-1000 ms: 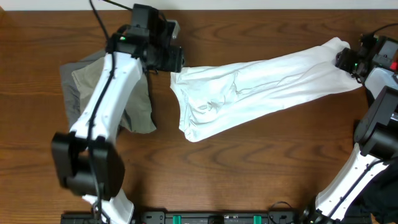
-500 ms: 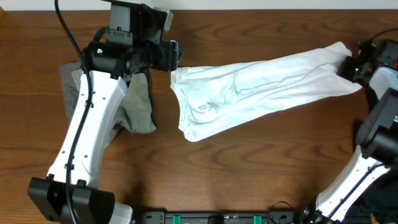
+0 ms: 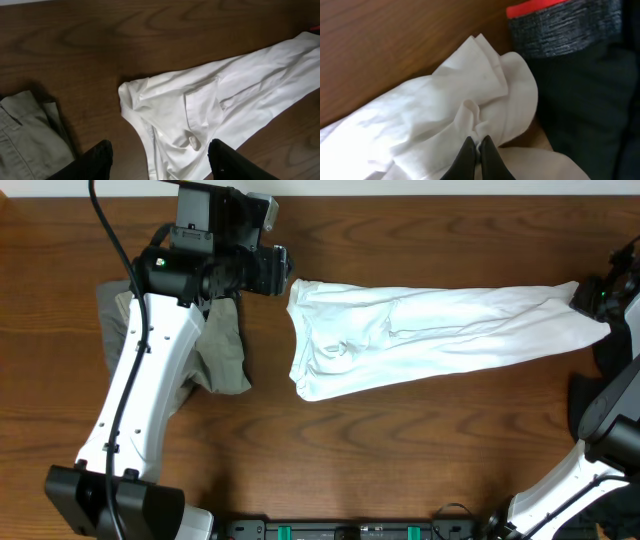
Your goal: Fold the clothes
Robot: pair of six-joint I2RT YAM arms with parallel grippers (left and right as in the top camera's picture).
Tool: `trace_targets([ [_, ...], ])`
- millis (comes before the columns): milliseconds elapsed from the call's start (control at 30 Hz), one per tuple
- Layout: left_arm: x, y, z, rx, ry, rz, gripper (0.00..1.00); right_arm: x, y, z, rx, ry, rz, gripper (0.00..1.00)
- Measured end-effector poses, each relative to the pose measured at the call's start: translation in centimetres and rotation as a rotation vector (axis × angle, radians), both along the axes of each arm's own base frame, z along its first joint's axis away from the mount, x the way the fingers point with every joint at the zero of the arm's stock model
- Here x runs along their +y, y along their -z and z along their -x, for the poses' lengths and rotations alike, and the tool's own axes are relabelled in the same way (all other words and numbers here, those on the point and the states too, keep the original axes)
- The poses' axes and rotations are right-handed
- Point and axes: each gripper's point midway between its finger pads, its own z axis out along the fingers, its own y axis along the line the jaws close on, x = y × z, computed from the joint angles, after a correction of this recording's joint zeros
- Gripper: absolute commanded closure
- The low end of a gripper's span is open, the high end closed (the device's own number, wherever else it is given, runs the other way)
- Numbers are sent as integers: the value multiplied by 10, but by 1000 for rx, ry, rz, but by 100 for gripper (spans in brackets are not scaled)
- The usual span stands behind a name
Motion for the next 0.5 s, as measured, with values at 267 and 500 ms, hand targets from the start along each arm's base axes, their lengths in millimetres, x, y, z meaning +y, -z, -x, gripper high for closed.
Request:
trace_targets([
  [267, 0, 0, 0, 0, 0, 0, 37, -6, -2, -1, -5, 3, 25, 20],
  [500, 0, 1, 1, 3, 0, -1, 37, -19, 8, -1, -38, -27, -11, 33],
])
